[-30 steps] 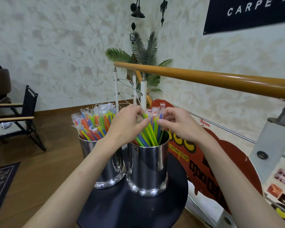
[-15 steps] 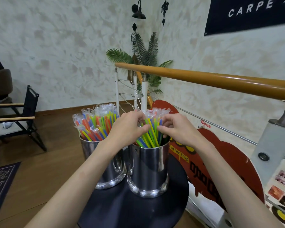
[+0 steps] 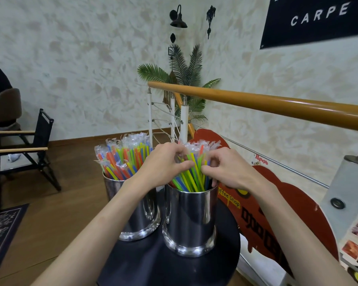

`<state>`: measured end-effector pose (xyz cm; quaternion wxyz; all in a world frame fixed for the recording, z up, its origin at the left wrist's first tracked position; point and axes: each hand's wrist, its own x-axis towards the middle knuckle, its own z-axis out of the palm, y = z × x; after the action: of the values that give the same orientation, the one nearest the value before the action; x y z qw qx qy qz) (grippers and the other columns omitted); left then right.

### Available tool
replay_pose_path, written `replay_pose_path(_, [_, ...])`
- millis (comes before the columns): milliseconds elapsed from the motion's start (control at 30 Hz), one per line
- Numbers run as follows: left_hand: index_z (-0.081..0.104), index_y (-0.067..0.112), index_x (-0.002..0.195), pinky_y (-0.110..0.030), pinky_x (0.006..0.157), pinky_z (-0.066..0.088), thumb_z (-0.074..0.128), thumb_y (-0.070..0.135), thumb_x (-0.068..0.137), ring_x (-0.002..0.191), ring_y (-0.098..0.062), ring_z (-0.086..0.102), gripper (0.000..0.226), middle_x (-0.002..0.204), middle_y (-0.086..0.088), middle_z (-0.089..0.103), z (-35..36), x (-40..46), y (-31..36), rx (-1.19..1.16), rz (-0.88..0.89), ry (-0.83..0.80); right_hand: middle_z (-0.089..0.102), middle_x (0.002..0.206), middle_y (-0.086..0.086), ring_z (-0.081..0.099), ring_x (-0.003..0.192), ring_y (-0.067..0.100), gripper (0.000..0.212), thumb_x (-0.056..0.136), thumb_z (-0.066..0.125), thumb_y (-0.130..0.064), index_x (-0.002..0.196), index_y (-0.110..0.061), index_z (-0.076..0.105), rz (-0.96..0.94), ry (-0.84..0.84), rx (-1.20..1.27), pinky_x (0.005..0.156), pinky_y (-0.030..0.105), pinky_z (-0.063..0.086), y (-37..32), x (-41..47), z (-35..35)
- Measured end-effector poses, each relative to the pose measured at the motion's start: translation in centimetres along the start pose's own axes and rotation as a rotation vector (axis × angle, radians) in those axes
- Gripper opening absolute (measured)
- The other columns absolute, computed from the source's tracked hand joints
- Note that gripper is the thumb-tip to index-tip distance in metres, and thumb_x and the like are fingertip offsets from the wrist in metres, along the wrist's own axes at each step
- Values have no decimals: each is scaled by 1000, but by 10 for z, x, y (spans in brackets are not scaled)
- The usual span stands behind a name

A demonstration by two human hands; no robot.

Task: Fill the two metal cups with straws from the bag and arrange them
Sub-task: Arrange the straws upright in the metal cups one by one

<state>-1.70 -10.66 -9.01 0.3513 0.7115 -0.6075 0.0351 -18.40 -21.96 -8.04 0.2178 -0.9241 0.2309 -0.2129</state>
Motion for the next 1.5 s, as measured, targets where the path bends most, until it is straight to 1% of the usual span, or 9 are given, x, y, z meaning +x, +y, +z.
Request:
replay_pose_path(233, [50,39,68,-23,64,35,72,38,90,74,3,51,31,76,17,55,-3,-2,3,27,45,13,70,59,9,67,46,14,9,88,61,-11,82,-7,66,15,-16,32,45,22,47,-3,-2,-1])
replay_pose_path(367, [60,36,77,-23,67,38,72,40,90,78,2,54,17,80,18,57,-4,-2,2,18,62,8,70,63,10,67,50,14,13,85,61,-14,84,-2,65,12,25,19,43,26,50,-2,0,2])
replay_pose_path(500, [69,25,87,-26,70,43,72,43,88,78,0,54,18,79,18,56,-2,-1,1,15,85,13,70,60,5,66,49,10,7,86,60,-15,86,-11,66,20,38,41,52,23,52,0,1,4])
replay_pose_path(633, [69,25,87,-31,74,48,72,46,87,81,-5,56,21,81,17,58,-1,0,-2,8,77,18,71,64,10,69,51,23,7,89,63,-14,87,-7,64,37,9,162,42,23,44,5,3,3])
replay_pose_path(800, [68,24,87,-33,76,50,72,47,88,83,-6,57,23,83,15,59,-1,-1,-2,1,79,16,72,65,7,67,51,17,30,89,78,-29,88,-3,64,23,-101,274,46,25,49,5,-1,-6])
replay_pose_path(933, [70,24,88,-33,76,50,72,45,88,84,-6,58,22,85,13,62,-1,0,-2,7,77,14,74,74,8,75,71,23,35,80,84,-31,97,-6,66,42,-212,395,56,28,56,6,-5,-14])
replay_pose_path(1067, [64,29,83,-25,71,40,72,43,89,81,0,54,17,82,18,56,-3,-2,1,28,82,19,77,92,14,77,89,25,16,94,71,-10,108,-5,67,42,-307,450,68,32,62,9,-7,-25])
replay_pose_path(1300, [69,21,88,-32,76,49,71,43,89,84,-7,57,23,86,14,58,-3,-3,5,65,104,46,76,79,7,76,65,21,3,97,64,-13,97,-10,66,36,-82,227,42,27,51,3,-2,-10])
replay_pose_path(1500, [71,20,87,-36,79,51,74,42,87,83,-7,58,22,84,12,60,-4,-3,6,35,95,66,74,72,6,72,54,20,7,97,63,-15,90,-14,64,5,8,118,36,21,43,2,1,-1])
